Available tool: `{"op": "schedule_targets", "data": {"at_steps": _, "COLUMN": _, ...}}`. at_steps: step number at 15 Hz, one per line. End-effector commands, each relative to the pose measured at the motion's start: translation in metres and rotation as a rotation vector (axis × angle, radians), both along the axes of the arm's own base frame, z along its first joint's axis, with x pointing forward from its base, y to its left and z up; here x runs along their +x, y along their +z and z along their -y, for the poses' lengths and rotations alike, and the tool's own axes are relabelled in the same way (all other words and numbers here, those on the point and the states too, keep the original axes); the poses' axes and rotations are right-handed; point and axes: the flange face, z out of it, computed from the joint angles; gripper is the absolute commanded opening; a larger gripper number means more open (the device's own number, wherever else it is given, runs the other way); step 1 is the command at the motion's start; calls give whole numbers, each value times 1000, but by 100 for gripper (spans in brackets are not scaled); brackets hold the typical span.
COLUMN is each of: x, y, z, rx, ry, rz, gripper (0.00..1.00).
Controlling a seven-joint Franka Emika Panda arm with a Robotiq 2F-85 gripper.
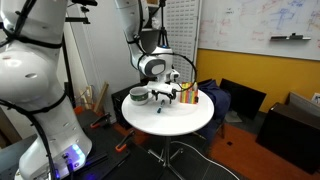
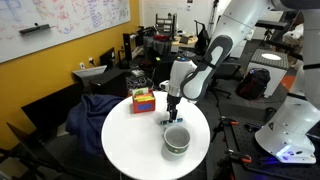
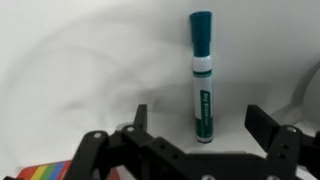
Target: Put the green marker inside the white and green mug
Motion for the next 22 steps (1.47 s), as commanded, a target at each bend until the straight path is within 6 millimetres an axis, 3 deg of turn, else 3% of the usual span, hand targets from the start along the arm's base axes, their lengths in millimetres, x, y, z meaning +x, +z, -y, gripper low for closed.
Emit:
{"op": "schedule_targets", "data": {"at_steps": 1, "x": 1, "y": -6, "z": -1, "rx": -12, "ry": 21, "rz": -36, "gripper": 100}}
{"op": "schedule_targets", "data": {"at_steps": 4, "x": 0, "y": -10, "z": -2, "rx": -14, "ry": 39, "rz": -44, "gripper": 96}}
{"op": "schedule_targets", "data": {"at_steps": 6, "x": 1, "y": -12, "z": -2, "rx": -14, "ry": 45, "rz": -48, "gripper": 72}}
{"op": "schedule_targets", "data": {"at_steps": 7, "x": 1, "y": -12, "z": -2, "rx": -14, "ry": 47, "rz": -49, "gripper": 70}}
{"op": "schedule_targets", "data": {"at_steps": 11, "x": 2, "y": -13, "z": -2, "rx": -13, "ry": 51, "rz": -58, "gripper": 38}}
{"op": "schedule_targets", "data": {"at_steps": 15, "x": 3, "y": -14, "z": -1, "rx": -12, "ry": 58, "rz": -77, "gripper": 27}}
{"op": "schedule_targets", "data": {"at_steps": 18, "x": 5, "y": -15, "z": -2, "rx": -18, "ry": 61, "rz": -97, "gripper": 28}}
{"op": "schedule_targets", "data": {"at_steps": 19, "x": 5, "y": -15, "z": -2, "rx": -22, "ry": 64, "rz": -101, "gripper": 7}}
{"op": "schedule_targets", "data": {"at_steps": 22, "x": 0, "y": -6, "z": -1, "rx": -48, "ry": 47, "rz": -84, "gripper": 4}}
